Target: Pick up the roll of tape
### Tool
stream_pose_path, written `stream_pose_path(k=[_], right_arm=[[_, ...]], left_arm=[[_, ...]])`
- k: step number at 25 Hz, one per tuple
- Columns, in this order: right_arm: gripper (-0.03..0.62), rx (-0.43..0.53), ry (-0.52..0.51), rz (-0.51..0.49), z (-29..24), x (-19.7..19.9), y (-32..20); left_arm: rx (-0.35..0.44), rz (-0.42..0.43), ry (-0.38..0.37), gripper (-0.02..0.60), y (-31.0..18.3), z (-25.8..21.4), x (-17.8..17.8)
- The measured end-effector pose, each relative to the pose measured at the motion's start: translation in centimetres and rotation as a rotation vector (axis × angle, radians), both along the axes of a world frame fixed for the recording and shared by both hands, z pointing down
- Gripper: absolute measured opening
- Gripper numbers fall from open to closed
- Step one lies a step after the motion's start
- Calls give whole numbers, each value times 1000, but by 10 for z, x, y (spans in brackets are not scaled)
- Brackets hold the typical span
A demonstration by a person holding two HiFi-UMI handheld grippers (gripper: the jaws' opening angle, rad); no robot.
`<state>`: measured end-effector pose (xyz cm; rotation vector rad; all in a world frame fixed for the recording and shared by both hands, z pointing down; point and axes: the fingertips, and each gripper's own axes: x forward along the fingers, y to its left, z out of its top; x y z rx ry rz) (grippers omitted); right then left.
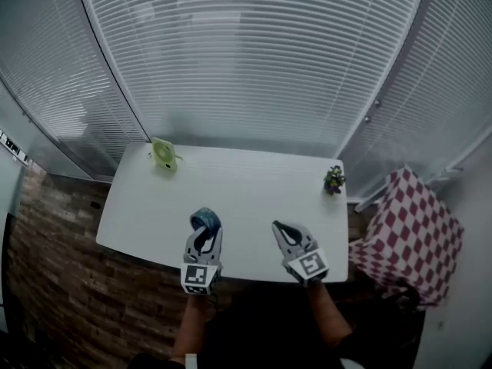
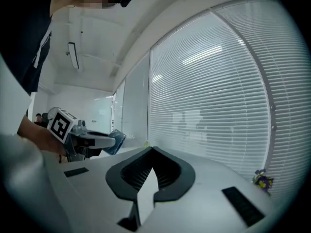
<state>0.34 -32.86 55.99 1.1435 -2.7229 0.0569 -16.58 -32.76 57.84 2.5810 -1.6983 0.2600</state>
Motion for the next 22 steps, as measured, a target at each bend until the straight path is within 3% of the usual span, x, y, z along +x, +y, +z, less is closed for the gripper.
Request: stream_pose_path(k=[15, 22], right_arm=[[8, -6, -11, -13, 2, -10, 0], [8, 17, 0, -30, -3, -12, 4]], left_arm=[[-32, 19, 53, 83, 7, 4, -1], [-38, 41, 37, 83, 10, 0, 3]])
